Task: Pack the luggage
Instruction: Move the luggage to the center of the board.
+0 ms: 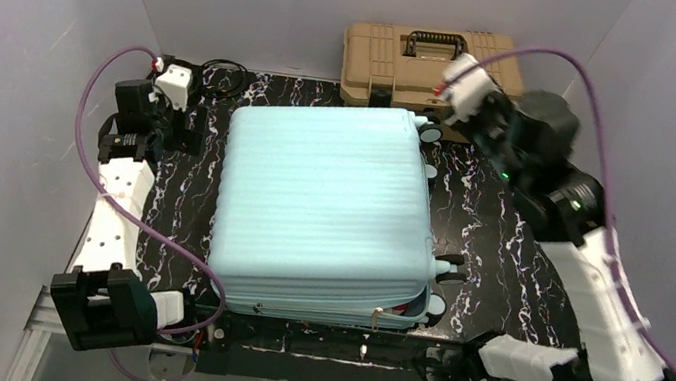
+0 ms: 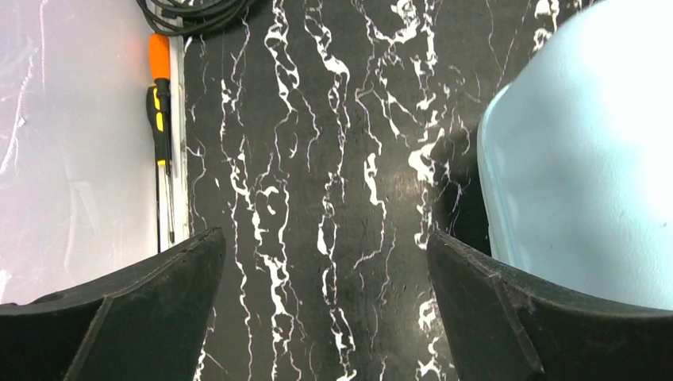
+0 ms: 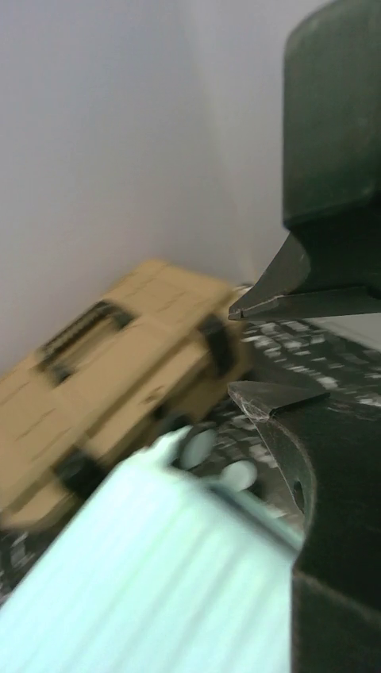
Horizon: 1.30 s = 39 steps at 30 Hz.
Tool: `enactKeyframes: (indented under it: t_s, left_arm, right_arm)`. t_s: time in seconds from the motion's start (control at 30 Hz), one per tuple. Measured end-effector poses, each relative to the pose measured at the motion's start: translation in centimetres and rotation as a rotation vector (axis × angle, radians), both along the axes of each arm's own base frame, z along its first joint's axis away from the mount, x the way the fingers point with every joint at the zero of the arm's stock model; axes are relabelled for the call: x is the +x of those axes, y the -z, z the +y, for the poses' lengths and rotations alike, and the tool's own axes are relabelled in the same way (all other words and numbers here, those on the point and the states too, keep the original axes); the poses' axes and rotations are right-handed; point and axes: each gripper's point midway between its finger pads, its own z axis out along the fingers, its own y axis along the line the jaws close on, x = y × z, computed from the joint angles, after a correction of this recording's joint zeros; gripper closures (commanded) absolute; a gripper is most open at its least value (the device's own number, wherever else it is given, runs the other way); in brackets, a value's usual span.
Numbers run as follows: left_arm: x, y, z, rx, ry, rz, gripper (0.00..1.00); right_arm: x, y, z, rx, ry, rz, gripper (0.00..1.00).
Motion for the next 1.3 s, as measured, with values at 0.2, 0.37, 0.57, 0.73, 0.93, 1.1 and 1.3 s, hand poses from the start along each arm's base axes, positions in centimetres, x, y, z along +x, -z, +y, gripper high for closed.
enactKeyframes:
  t_s: [0.2,0.37,0.57,0.73,0.93,1.1,1.3]
  left_arm:
    - [-2.0,1.2,-0.5,0.018,0.043,0.057,0.27]
    - [-4.0,1.8,-2.1,0.007,0.127,0.093,0.46]
    - [-5.1,3.6,-4.6,-0.031,0.253,0.137,0.55]
    - [-5.5,5.4,-7.2,-0.054,0.345,0.196,0.54]
    - [-5.1,6.4,-8.4,-0.037,0.350,0.223,0.53]
    - [-4.7,6.3,-9.1,-0.061,0.333,0.217,0.51]
    - [-4.2,5.4,-10.5,-0.077,0.343,0.194,0.49]
  right_arm:
    - [-4.5,7.6,-10.6,-0.114,0.177,0.126,0.57]
    - [-6.8,19.1,-11.4,-0.273,0.144,0.381,0.57]
    - [-7.7,25.9,-12.1,-0.305,0.139,0.593,0.63]
    - [-6.5,28.0,-12.6,-0.173,0.140,0.703,0.66]
    - [-6.0,32.3,-13.7,0.004,0.124,0.902,0.72]
    - [-6.4,34.8,-12.2,0.147,0.027,1.061,0.72]
    - [-7.1,34.8,-9.5,0.248,-0.096,1.132,0.74]
